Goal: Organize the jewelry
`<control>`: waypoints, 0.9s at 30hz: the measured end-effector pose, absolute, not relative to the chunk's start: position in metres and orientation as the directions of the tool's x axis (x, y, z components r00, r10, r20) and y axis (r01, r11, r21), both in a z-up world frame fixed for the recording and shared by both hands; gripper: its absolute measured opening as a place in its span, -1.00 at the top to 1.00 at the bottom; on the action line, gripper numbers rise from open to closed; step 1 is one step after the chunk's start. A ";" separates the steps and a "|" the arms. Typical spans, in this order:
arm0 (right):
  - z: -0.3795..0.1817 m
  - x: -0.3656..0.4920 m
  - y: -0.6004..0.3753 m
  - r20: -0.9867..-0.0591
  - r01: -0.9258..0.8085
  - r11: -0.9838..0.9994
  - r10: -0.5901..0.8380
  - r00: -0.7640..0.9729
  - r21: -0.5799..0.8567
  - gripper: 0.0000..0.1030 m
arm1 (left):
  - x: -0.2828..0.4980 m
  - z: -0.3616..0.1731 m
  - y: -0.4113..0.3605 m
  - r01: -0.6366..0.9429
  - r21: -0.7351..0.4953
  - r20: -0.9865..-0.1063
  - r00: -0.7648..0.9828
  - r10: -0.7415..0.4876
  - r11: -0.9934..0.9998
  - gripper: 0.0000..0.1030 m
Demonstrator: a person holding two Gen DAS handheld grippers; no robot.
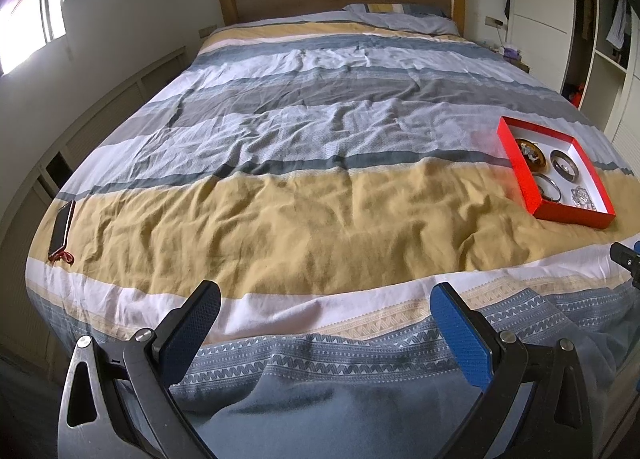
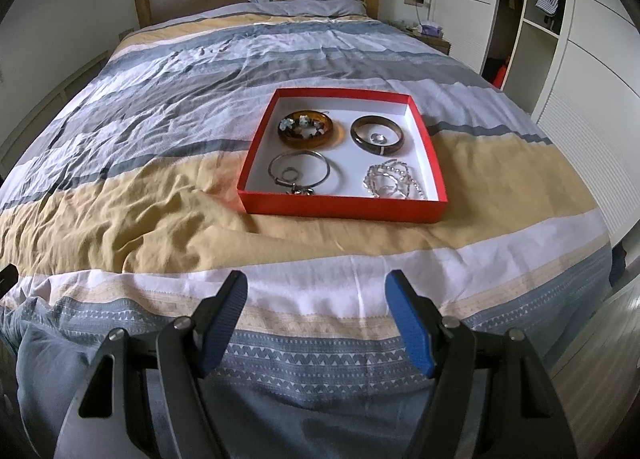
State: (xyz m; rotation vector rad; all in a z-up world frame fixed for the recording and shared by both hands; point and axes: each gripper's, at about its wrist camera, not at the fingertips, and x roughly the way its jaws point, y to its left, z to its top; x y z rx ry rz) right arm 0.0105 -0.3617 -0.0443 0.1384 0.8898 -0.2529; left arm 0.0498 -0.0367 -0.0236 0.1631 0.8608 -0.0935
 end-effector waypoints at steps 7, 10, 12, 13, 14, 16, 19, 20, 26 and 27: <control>-0.042 0.007 -0.363 -0.781 0.271 0.963 -0.166 0.603 0.005 -0.36 | 0.045 -0.022 -0.036 0.148 0.102 -0.756 0.654 -0.020 0.984 -0.99; -0.039 0.003 -0.362 -0.777 0.270 0.963 -0.168 0.606 0.003 -0.36 | 0.043 -0.021 -0.035 0.149 0.100 -0.753 0.658 -0.023 0.984 -0.99; -0.037 0.001 -0.361 -0.775 0.270 0.963 -0.171 0.608 -0.001 -0.36 | 0.040 -0.019 -0.033 0.147 0.098 -0.750 0.661 -0.024 0.984 -0.99; -0.037 0.001 -0.360 -0.774 0.269 0.963 -0.173 0.609 -0.003 -0.36 | 0.040 -0.018 -0.032 0.147 0.098 -0.749 0.662 -0.024 0.984 -0.99; -0.036 0.000 -0.359 -0.773 0.268 0.963 -0.174 0.611 -0.004 -0.36 | 0.039 -0.018 -0.031 0.145 0.097 -0.748 0.663 -0.024 0.985 -0.99; -0.033 -0.002 -0.358 -0.770 0.268 0.964 -0.177 0.613 -0.008 -0.36 | 0.037 -0.016 -0.029 0.140 0.095 -0.747 0.665 -0.023 0.986 -0.99; -0.029 -0.006 -0.356 -0.767 0.267 0.964 -0.180 0.616 -0.012 -0.36 | 0.035 -0.015 -0.026 0.135 0.091 -0.745 0.666 -0.022 0.987 -0.99; -0.028 -0.007 -0.356 -0.766 0.266 0.964 -0.181 0.617 -0.014 -0.36 | 0.035 -0.014 -0.025 0.135 0.090 -0.744 0.667 -0.023 0.987 -0.99; -0.020 -0.014 -0.353 -0.757 0.263 0.964 -0.189 0.625 -0.024 -0.36 | 0.029 -0.010 -0.023 0.134 0.086 -0.734 0.678 -0.028 0.987 -0.99; -0.019 -0.015 -0.353 -0.756 0.263 0.964 -0.190 0.627 -0.024 -0.36 | 0.028 -0.009 -0.022 0.133 0.083 -0.733 0.680 -0.030 0.988 -0.99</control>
